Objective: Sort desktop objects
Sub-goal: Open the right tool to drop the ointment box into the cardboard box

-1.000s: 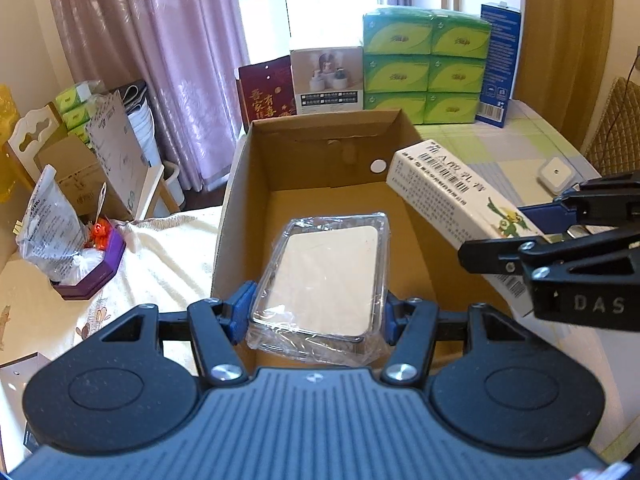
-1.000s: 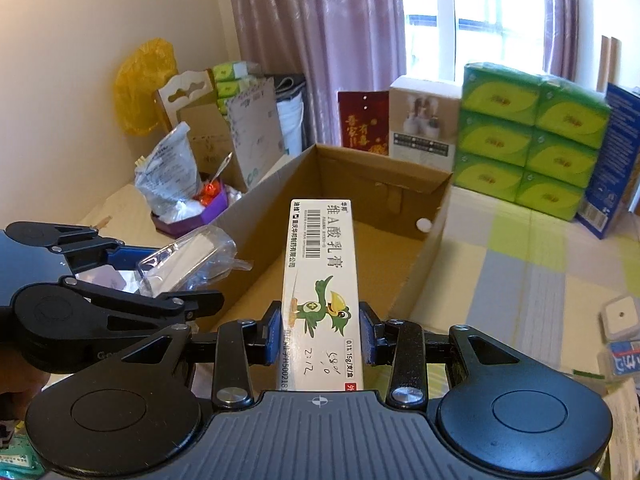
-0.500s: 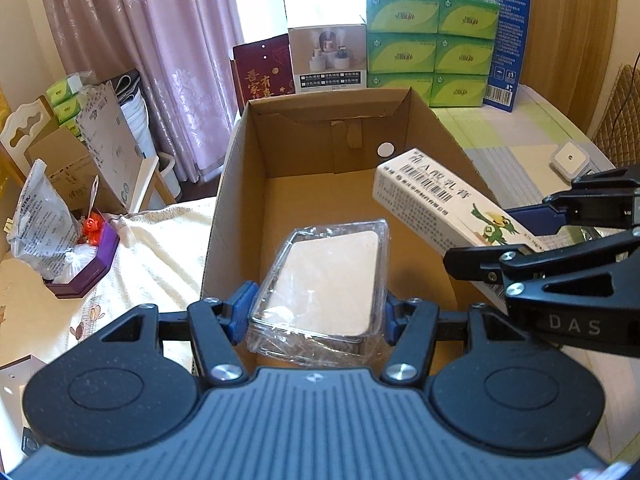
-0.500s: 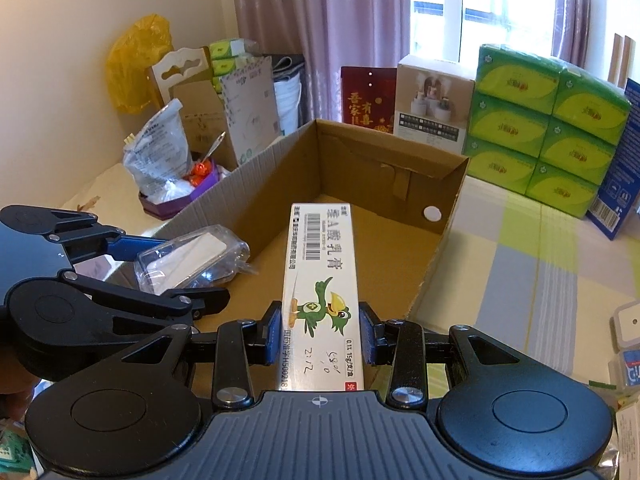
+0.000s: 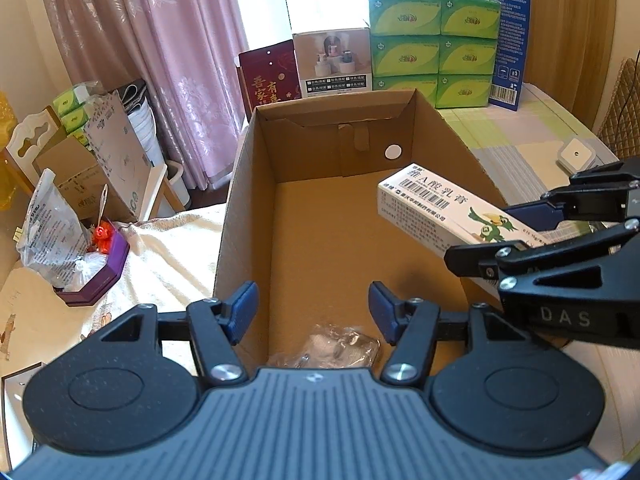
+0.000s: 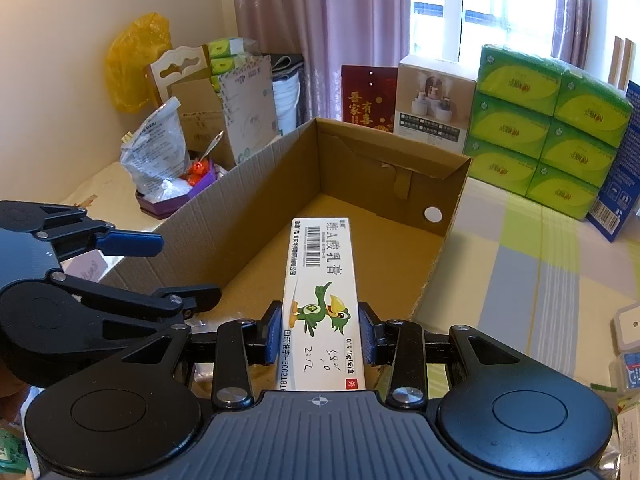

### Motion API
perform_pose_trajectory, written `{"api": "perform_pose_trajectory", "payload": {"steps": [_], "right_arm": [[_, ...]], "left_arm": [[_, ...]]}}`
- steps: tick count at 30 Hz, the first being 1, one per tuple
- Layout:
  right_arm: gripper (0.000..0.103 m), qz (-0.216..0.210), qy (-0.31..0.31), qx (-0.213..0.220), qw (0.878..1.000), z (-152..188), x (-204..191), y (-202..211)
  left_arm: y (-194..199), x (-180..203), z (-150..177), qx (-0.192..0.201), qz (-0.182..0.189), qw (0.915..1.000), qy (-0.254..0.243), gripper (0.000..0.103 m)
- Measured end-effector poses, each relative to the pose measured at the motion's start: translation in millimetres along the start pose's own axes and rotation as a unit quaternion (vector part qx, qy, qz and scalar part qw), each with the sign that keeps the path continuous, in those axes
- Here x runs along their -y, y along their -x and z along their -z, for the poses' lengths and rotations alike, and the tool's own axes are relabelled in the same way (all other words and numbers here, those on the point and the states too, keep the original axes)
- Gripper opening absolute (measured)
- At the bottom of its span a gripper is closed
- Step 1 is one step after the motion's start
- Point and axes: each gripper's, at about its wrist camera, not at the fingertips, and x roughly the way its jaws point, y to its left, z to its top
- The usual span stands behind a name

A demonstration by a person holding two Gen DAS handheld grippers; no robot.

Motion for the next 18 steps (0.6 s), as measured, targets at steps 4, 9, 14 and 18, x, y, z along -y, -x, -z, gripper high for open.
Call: {"api": "perform_pose_trajectory", "payload": {"steps": [4, 9, 14, 18], "right_arm": [[0.037, 0.004, -0.005, 0.013, 1.000, -4, 1, 2], [0.045, 0.009, -0.005, 0.024, 1.000, -8, 3, 8], [0.048, 0.015, -0.006, 0.032, 0.999, -5, 4, 20], [0.050, 0.023, -0.008, 0.036, 0.999, 1, 5, 37]], "left_arm": [[2, -3, 2, 0.000, -0.004, 1.0000, 0.001, 0.058], [7, -3, 4, 0.003, -0.006, 1.0000, 0.002, 0.060], [17, 0, 2, 0.011, -0.008, 0.9999, 0.001, 0.061], [29, 2, 2, 0.019, -0.008, 0.9997, 0.009, 0.062]]}}
